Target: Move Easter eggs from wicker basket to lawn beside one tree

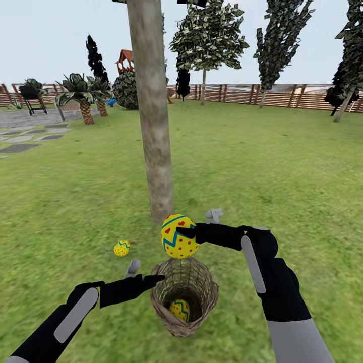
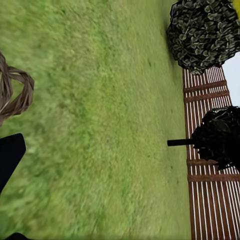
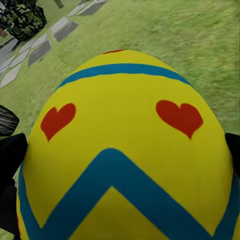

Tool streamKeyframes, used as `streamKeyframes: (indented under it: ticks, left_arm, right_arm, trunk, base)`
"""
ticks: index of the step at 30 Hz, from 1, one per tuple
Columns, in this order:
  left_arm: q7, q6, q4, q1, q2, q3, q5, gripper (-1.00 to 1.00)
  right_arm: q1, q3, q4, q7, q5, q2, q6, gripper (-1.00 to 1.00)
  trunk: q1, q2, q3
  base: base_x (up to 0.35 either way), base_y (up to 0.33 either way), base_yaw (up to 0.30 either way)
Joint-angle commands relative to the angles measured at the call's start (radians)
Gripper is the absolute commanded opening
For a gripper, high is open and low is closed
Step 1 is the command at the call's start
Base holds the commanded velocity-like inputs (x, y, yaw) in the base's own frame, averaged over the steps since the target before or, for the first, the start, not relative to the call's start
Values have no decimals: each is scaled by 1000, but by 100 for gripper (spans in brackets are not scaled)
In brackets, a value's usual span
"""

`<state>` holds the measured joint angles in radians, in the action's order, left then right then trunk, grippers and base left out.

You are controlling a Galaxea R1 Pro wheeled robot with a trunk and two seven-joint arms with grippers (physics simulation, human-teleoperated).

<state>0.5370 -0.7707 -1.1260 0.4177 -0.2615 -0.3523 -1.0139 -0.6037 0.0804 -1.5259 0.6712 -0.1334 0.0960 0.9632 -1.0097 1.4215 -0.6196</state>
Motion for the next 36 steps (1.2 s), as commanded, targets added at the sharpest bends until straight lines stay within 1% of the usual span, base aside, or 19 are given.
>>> streamKeyframes:
  ticks: [1,5,21,29,36]
  left_arm:
    - [-1,-4,0,1,-1,-3,-5,100]
    - [-1,-4,0,0,-1,-5,-5,100]
    - [0,-4,-3,1,1,-6,-5,100]
    - [-1,-4,-2,0,1,-6,-5,100]
    - [0,-4,-3,0,1,-6,-5,100]
  right_arm:
    - [-1,-1,0,-4,-8,1,8,-100]
    - [-1,-1,0,-2,-8,1,8,-100]
    - [-1,-1,1,-2,-9,1,8,-100]
    - [-1,-1,1,-1,-10,1,8,-100]
    - [-1,-1,1,-1,-13,1,8,-100]
  trunk:
    - [0,1,0]
    - [0,1,1]
    - [0,1,14]
    - [0,1,15]
    - [0,1,22]
  base:
    - [0,0,0]
    - [0,-87,0]
    - [0,-299,-206]
    - [0,-307,-43]
    - [0,-314,-222]
